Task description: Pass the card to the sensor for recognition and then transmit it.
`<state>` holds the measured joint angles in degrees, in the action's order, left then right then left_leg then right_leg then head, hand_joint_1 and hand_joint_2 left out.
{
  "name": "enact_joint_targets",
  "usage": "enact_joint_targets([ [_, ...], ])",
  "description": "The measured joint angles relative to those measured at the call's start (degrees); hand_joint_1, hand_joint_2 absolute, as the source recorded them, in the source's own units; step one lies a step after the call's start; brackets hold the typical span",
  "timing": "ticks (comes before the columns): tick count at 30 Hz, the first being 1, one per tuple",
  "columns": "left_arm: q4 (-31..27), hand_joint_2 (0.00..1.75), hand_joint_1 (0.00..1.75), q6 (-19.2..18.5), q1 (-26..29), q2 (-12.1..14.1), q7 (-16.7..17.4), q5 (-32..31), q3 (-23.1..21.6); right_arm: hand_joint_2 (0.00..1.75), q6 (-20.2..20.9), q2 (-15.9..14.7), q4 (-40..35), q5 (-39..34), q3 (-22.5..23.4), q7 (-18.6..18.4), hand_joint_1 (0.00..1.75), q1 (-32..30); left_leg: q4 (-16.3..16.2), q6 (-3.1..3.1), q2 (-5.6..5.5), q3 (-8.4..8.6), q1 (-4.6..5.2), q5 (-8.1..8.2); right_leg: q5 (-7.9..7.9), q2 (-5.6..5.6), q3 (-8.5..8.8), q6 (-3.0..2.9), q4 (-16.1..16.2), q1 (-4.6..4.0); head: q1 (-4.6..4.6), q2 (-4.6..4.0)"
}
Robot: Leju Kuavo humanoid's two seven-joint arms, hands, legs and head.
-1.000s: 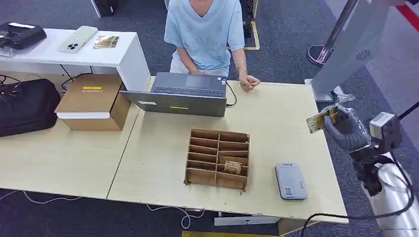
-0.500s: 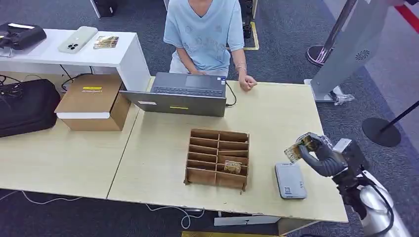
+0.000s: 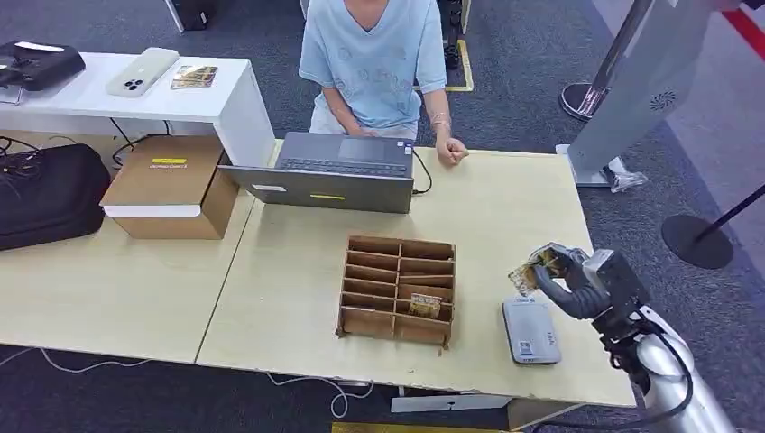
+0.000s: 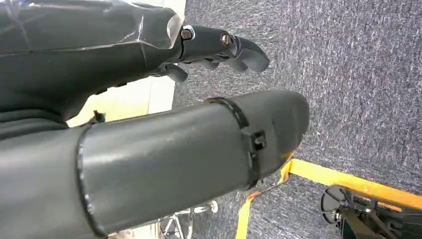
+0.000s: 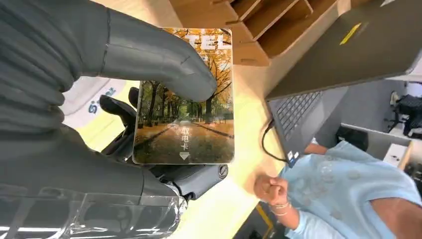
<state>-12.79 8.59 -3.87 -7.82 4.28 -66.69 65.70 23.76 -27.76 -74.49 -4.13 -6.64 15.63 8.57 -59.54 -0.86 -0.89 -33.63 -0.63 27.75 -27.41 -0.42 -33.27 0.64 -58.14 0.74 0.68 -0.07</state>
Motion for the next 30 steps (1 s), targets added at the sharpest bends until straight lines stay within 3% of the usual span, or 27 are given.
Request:
enact_joint_targets([
  [9,0.0,0.0,0.0,0.0,0.0,0.0,0.0,0.0,0.2,1.75,0.4,0.0,3.6,-3.5,3.8,0.4,1.75,-1.1,0.0,0.0,0.0,0.0,0.0,0.0,0.0,0.0,-0.01,0.0,0.0,0.0,-0.02,0.0],
  [21,0.0,0.0,0.0,0.0,0.0,0.1,0.5,-0.1,0.2,1.75,-1.1,0.3,3.3,1.3,4.6,-0.8,1.75,-3.9,0.0,0.0,0.05,0.0,0.0,0.01,0.0,0.03,-0.02,0.0,0.0,0.0,-0.04,0.0],
  [30,0.0,0.0,0.0,0.0,0.0,0.0,0.5,-0.2,0.3,1.75,-3.4,1.3,2.1,4.4,4.5,-3.8,1.75,-5.0,0.0,0.0,0.04,0.0,0.0,0.01,0.0,0.04,-0.02,0.0,0.0,0.0,-0.02,0.0],
])
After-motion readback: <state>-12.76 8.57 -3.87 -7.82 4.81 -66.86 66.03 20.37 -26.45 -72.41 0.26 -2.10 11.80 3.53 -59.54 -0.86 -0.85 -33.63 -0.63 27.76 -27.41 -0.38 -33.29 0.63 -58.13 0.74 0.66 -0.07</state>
